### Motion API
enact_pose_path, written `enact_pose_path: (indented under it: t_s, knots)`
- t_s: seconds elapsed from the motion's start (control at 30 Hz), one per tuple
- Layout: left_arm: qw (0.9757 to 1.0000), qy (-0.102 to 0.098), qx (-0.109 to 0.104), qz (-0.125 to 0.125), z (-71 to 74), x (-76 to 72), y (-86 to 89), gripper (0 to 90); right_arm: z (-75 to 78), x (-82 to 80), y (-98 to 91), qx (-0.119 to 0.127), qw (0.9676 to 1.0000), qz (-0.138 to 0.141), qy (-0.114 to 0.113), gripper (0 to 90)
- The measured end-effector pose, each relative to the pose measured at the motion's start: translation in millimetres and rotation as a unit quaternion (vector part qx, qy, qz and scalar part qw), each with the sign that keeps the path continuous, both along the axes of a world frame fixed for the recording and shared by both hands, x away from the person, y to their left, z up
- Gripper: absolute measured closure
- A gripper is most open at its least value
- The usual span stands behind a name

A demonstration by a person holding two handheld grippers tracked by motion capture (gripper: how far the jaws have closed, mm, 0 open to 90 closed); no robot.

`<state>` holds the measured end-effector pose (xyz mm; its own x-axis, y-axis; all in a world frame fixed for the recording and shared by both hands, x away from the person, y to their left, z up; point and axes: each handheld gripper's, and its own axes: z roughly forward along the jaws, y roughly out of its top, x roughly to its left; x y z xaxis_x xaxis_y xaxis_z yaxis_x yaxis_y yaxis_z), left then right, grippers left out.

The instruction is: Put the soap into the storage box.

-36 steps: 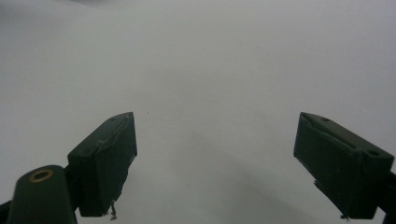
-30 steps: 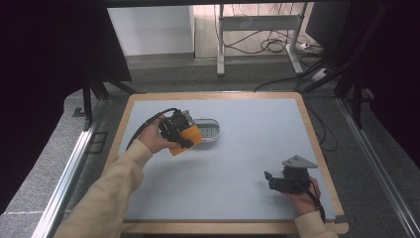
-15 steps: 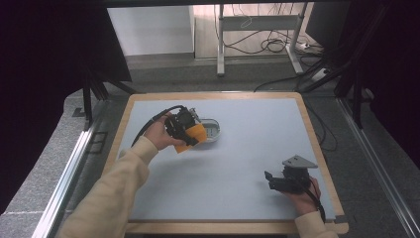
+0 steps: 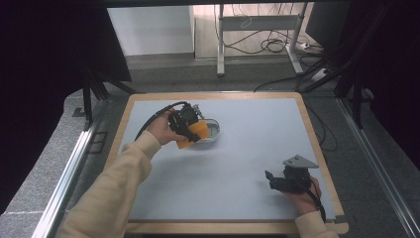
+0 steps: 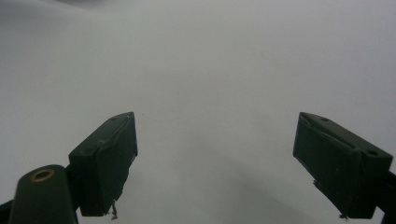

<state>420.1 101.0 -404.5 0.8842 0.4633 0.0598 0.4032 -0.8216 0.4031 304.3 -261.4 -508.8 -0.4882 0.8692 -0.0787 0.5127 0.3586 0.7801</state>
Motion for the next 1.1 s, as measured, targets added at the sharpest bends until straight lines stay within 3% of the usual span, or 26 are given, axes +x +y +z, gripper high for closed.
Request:
enact_pose_path:
  t_s: [0.27,0.37,0.63,1.1]
  knots:
    - [0.9999,-0.004,0.004,-0.009,1.9,3.8,-4.7,61.9,-0.8,0.5,-0.5,0.0,1.0,0.0,0.004,14.1]
    - [0.9998,-0.016,0.004,-0.014,2.6,5.0,-7.3,61.9,-0.7,0.4,-0.4,-0.001,1.0,-0.001,0.004,14.1]
    - [0.9996,-0.018,0.003,-0.019,6.8,9.7,-11.6,61.9,-1.1,0.8,-0.4,-0.002,1.0,0.0,0.006,14.1]
    - [0.9989,-0.016,0.021,-0.038,7.4,29.1,-23.4,61.9,-1.9,1.3,-0.5,-0.005,1.0,0.0,0.005,14.1]
